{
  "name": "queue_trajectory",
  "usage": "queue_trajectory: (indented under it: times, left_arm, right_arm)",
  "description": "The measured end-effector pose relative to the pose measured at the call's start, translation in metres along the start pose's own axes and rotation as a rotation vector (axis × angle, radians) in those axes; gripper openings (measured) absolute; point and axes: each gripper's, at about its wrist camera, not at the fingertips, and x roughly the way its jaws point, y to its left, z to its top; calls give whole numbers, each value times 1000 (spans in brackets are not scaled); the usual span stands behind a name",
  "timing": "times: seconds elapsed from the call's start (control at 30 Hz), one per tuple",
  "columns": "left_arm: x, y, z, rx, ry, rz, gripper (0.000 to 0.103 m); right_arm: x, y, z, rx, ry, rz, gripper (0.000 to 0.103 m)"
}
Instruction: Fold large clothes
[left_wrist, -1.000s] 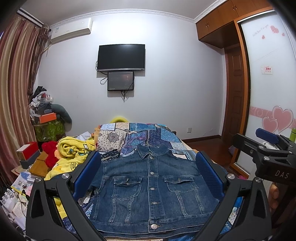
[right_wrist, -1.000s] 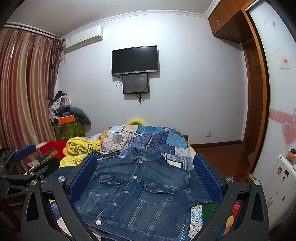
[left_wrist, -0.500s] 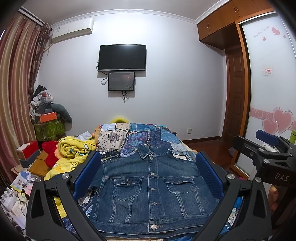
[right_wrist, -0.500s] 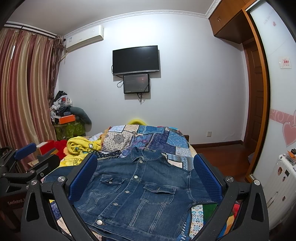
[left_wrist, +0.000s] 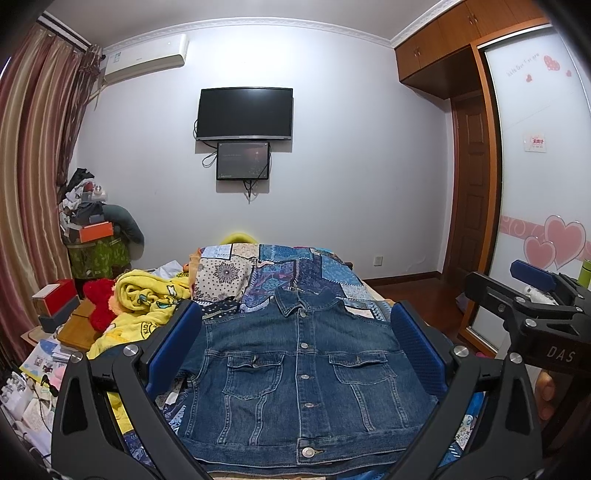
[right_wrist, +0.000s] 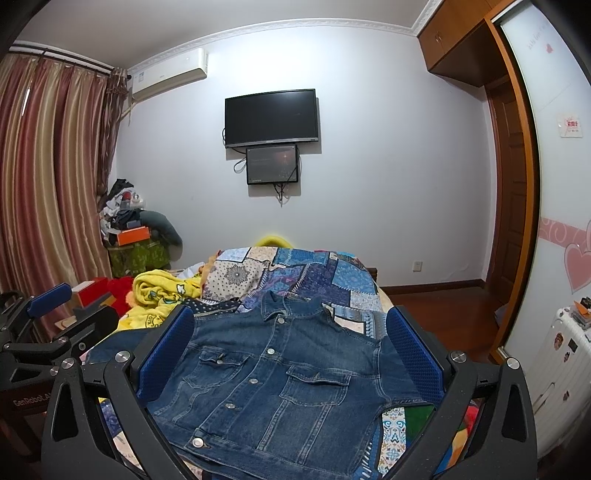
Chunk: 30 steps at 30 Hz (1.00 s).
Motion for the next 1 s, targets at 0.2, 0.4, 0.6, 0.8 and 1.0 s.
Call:
queue_trajectory:
  times: [0.2, 0.4, 0.6, 0.8, 1.0]
  left_arm:
    - [8, 4, -2, -12, 7, -1, 103]
    - [27, 18, -7, -45, 29, -1, 103]
    - [60, 45, -18, -96, 83, 23, 103]
    - [105, 94, -37, -190, 172, 86, 103]
    - [148, 165, -74, -321, 279, 227, 103]
  right_arm:
    - [9, 0, 0, -2, 20, -5, 103]
    - [27, 3, -3, -11, 64, -15, 103]
    - [58, 13, -10, -36, 139, -17, 103]
    - [104, 20, -22, -48, 240, -3, 103]
    - [149, 25, -36, -71, 335, 21, 103]
